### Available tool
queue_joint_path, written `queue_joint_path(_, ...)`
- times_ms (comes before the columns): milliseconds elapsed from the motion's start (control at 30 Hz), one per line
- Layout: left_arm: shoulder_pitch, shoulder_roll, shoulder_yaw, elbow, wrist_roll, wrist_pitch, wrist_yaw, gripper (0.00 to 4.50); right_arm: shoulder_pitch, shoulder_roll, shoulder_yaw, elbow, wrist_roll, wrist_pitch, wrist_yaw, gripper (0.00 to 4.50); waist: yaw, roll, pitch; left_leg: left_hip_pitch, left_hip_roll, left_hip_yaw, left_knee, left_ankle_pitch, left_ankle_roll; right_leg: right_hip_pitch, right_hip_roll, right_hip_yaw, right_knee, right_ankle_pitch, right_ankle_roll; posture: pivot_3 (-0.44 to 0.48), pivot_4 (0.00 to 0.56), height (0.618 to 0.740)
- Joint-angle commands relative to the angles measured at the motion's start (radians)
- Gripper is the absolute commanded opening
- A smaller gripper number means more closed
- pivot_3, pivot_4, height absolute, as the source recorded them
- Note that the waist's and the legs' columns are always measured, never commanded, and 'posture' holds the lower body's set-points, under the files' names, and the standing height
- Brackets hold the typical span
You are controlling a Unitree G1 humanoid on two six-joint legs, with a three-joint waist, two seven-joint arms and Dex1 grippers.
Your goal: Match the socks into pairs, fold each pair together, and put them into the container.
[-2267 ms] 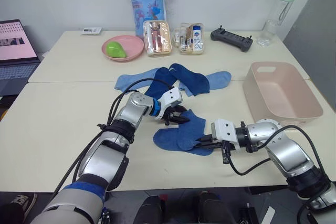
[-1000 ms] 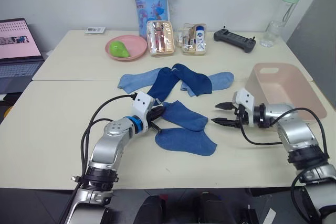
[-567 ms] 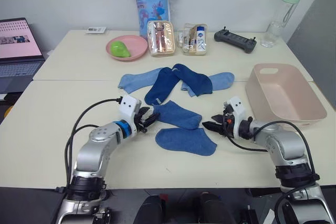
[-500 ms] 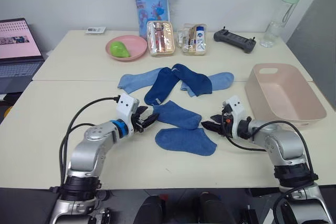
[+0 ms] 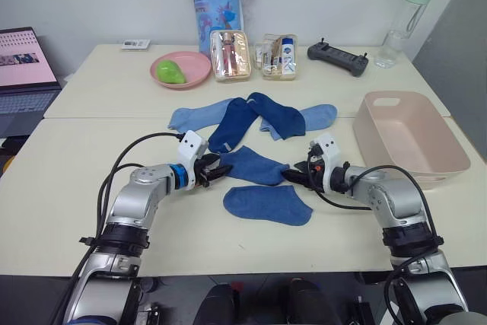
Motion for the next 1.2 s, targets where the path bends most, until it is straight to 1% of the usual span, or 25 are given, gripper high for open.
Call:
queue_joint_path(33, -0.009, 0.008, 0.006, -0.021, 0.0, -0.018, -0.012, 1.39, -0.019, 0.018, -0.008, -0.011, 0.031, 0.005, 0.01, 1.54, -0.005, 0.0, 0.0, 0.0, 0.0, 0.0, 0.0, 0.0, 0.0, 0.0, 0.0, 0.0, 0.0, 0.0, 0.0, 0.0, 0.15, 0.74)
queue_joint_path(167, 0.004, 0.009, 0.011, -0.048, -0.005, -0.015, -0.011, 0.13, -0.025, 0.012, -0.025, -0.012, 0.054, 0.016, 0.019, 0.13, -0.007, 0.0, 0.0, 0.0, 0.0, 0.0, 0.0, 0.0, 0.0, 0.0, 0.0, 0.0, 0.0, 0.0, 0.0, 0.0, 0.15, 0.74)
queue_joint_path(200, 0.006, 0.007, 0.013, -0.053, -0.006, -0.016, -0.006, 0.06, -0.027, 0.007, -0.027, -0.01, 0.055, 0.016, 0.02, 0.06, -0.007, 0.0, 0.0, 0.0, 0.0, 0.0, 0.0, 0.0, 0.0, 0.0, 0.0, 0.0, 0.0, 0.0, 0.0, 0.0, 0.15, 0.74)
queue_joint_path(467, 0.008, -0.005, 0.039, -0.109, -0.04, 0.003, 0.008, 0.06, -0.06, -0.007, -0.069, -0.003, 0.09, 0.025, 0.028, 0.06, -0.008, 0.0, 0.0, 0.0, 0.0, 0.0, 0.0, 0.0, 0.0, 0.0, 0.0, 0.0, 0.0, 0.0, 0.0, 0.0, 0.15, 0.74)
queue_joint_path(667, -0.013, -0.011, 0.071, -0.139, -0.081, 0.023, 0.013, 0.06, -0.069, -0.024, -0.056, 0.015, 0.069, -0.005, 0.032, 0.06, -0.008, 0.0, 0.0, -0.001, 0.0, 0.0, 0.0, 0.0, 0.0, 0.0, 0.0, 0.0, 0.0, 0.0, 0.0, 0.0, 0.15, 0.74)
queue_joint_path(833, -0.004, 0.008, 0.079, -0.161, -0.077, 0.035, 0.012, 0.06, -0.066, -0.033, -0.026, 0.03, 0.048, -0.049, 0.044, 0.06, -0.008, 0.0, 0.0, -0.001, 0.0, 0.0, 0.0, 0.0, 0.0, 0.0, 0.0, 0.0, 0.0, 0.0, 0.0, 0.0, 0.15, 0.74)
queue_joint_path(933, 0.02, 0.018, 0.091, -0.17, -0.075, 0.033, 0.018, 0.0, -0.071, -0.009, -0.031, 0.055, 0.043, -0.069, 0.022, 0.59, -0.008, 0.0, 0.0, -0.001, 0.0, 0.0, 0.0, 0.0, 0.0, 0.0, 0.0, 0.0, 0.0, 0.0, 0.0, 0.0, 0.15, 0.74)
queue_joint_path(1000, 0.03, 0.021, 0.094, -0.176, -0.075, 0.032, 0.018, 0.0, -0.075, 0.0, -0.031, 0.066, 0.044, -0.072, 0.02, 1.15, -0.01, 0.0, 0.0, -0.001, 0.0, 0.0, 0.0, 0.0, 0.0, -0.001, 0.0, 0.0, 0.0, 0.0, 0.0, 0.0, 0.15, 0.74)
queue_joint_path(1200, 0.04, 0.002, 0.081, -0.184, -0.069, 0.026, 0.037, 0.0, -0.104, 0.035, 0.01, 0.105, 0.025, -0.071, 0.019, 3.21, -0.009, 0.0, 0.0, -0.001, 0.0, 0.0, 0.0, 0.0, 0.0, -0.001, 0.0, 0.0, 0.0, 0.0, 0.0, 0.0, 0.15, 0.74)
